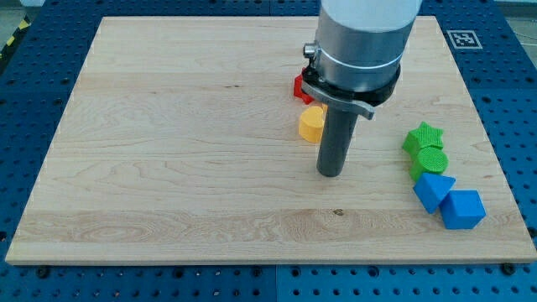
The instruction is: Push the yellow heart down to the red star
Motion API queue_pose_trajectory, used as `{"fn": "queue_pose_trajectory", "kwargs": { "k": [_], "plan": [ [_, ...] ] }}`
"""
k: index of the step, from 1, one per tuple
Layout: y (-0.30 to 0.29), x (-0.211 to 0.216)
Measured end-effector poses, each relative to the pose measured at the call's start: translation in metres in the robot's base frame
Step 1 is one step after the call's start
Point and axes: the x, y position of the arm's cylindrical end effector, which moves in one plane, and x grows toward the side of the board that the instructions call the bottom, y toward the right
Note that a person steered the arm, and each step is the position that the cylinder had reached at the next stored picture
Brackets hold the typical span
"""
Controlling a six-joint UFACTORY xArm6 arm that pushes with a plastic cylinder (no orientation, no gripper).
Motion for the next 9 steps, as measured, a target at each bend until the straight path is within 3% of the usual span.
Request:
{"fn": "queue_pose_trajectory", "kwargs": {
  "k": [3,5,9],
  "plan": [
    [-0.028,-0.006],
    [-0.028,-0.044],
    [-0.027,-0.069]
  ]
}}
